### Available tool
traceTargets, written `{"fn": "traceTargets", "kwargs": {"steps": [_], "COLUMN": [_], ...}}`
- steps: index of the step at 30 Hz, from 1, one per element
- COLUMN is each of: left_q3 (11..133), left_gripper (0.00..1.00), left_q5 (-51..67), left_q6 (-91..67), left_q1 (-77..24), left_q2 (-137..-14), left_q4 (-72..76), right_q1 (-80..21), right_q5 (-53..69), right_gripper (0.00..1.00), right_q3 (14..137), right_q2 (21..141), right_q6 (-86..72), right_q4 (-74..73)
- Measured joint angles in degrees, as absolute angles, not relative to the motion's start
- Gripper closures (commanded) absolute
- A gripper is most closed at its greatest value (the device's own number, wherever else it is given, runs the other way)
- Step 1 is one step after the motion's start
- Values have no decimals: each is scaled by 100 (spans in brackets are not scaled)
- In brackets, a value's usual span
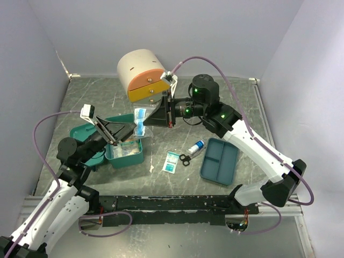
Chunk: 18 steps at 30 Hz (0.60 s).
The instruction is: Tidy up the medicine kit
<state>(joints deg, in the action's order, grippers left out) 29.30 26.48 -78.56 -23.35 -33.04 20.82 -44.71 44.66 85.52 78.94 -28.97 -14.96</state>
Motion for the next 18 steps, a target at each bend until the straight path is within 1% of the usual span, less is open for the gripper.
{"fn": "traceTargets", "kwargs": {"steps": [2,7,10,14,16,18], "left_q3": [2915,2908,2908,2895,2783,2600], "left_gripper": [26,47,52,58,63,72], "left_q5": [2716,3017,3229,3382,3389,3374], "left_q6": [-7970,-8217,-8265,-8191,-8167,-8189], "left_q1": [-2335,-2335,-2335,-2335,-2333,-2335], "left_q2": [-3413,-3933,-4169,-4042,-3848,-3686], "left_q4": [2523,3509,3754,3806,3861,3951], "right_q1": [-4471,-4471,-4471,-4471,-4471,-4477], "right_q5": [4587,4794,4829,4803,4768,4718], "right_gripper": [100,100,100,100,100,100], "right_q3": [8549,8549,8549,8545,8525,8460], "right_q2": [7894,7894,7891,7891,7891,7891], "right_q6": [-2954,-3081,-3138,-3170,-3168,-3168], "right_q4": [-1446,-1365,-1278,-1271,-1269,-1269]}}
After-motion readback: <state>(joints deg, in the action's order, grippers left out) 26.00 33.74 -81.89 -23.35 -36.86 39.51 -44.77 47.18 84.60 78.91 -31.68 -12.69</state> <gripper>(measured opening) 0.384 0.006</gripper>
